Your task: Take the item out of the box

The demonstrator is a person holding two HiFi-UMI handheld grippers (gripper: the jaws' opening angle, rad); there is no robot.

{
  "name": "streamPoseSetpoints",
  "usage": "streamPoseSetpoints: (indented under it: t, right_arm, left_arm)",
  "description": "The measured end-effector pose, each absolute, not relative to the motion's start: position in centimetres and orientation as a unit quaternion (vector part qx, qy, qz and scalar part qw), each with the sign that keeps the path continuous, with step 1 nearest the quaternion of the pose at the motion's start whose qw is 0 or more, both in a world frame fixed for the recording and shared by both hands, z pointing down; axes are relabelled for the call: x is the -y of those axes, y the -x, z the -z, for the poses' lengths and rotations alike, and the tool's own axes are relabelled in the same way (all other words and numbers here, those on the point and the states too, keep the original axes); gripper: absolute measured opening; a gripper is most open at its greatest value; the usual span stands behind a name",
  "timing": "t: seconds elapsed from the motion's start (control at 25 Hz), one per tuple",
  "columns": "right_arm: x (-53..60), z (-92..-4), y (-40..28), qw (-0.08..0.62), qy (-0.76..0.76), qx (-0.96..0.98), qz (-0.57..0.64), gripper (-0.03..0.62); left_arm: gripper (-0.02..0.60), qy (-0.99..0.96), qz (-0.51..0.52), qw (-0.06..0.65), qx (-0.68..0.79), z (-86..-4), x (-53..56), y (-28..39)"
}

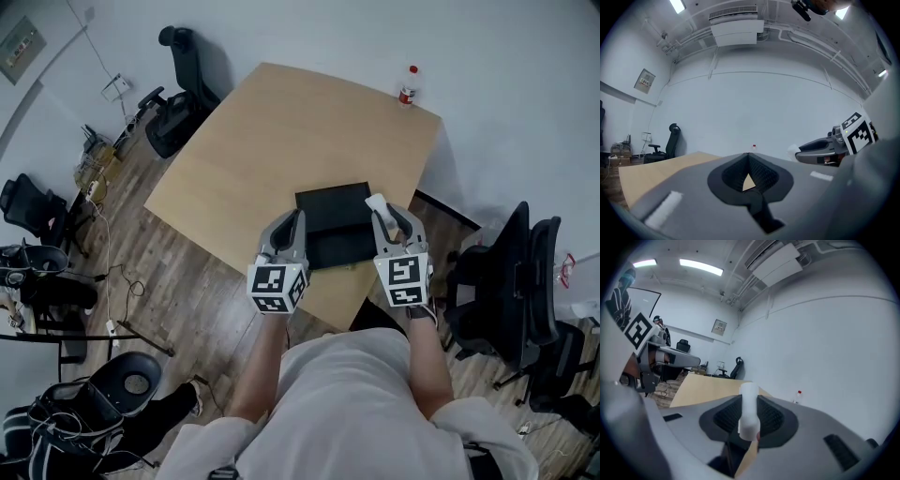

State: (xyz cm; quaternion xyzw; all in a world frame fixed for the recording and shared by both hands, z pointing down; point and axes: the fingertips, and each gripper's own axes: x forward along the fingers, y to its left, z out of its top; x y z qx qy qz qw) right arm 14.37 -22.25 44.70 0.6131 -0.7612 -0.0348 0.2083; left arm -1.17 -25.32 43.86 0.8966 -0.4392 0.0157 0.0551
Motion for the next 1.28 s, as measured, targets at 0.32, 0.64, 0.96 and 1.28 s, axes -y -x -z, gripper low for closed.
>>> streamPoseSetpoints:
  t: [0.32,0.64,0.96,1.28]
  right_arm:
    - [22.0,-41.2,-15.1,0.078,-0.622,0.779,-0.009,0.107]
    - [21.7,-39.4,-14.5,0.047,-0.624,0.780,-0.002,0.107]
    - [22.0,-38.9,-13.3,0.043,-0.614,0.788,0.001,0.107]
    - [22.8,-39.9,-11.8,0.044,-0.593,0.804,-0.010,0.107]
  left_arm:
    - [0.006,-0.891,0.002,0.030,0.453,-41.3,25.0,0.7]
    - [0.006,-0.880,0.008,0.019,0.474,-39.9,24.4,0.8]
    - [0.006,-0.873,0.005,0.014,0.487,-40.1,23.5,1.5]
    - [0.006,-0.868,-0.003,0.023,0.497,-41.0,23.6,2.2]
